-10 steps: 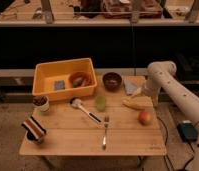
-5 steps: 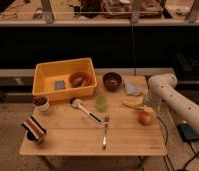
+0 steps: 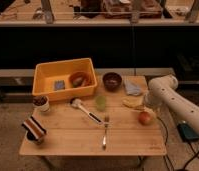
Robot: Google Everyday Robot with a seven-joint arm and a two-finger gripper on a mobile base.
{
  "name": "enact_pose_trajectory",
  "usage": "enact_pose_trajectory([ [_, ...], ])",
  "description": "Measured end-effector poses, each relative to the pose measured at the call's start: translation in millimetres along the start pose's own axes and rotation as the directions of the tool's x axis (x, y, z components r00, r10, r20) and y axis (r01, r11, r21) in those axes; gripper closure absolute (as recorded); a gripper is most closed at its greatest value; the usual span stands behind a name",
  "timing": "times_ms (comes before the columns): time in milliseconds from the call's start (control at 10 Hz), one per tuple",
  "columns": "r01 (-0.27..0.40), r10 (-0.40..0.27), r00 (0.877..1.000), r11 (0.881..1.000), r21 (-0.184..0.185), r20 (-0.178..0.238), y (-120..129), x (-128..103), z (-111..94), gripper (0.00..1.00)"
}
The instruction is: Place apple in plastic cup
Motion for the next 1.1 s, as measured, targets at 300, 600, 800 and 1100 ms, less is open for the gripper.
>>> enact_pose_trajectory([
  [300,0.005,-0.005,1.0,1.0,-0.012,0.024,0,-9,6,0.2],
  [600,0.006,-0.005,0.998,1.0,-0.012,0.064,2,-19,28,0.2],
  [800,0.005,-0.004,0.998,1.0,-0.014,0.068,-1,-20,38,0.23],
  [1100,-0.005,0.007,0.998,1.0,-0.022,0.069,-1,-22,39,0.51],
])
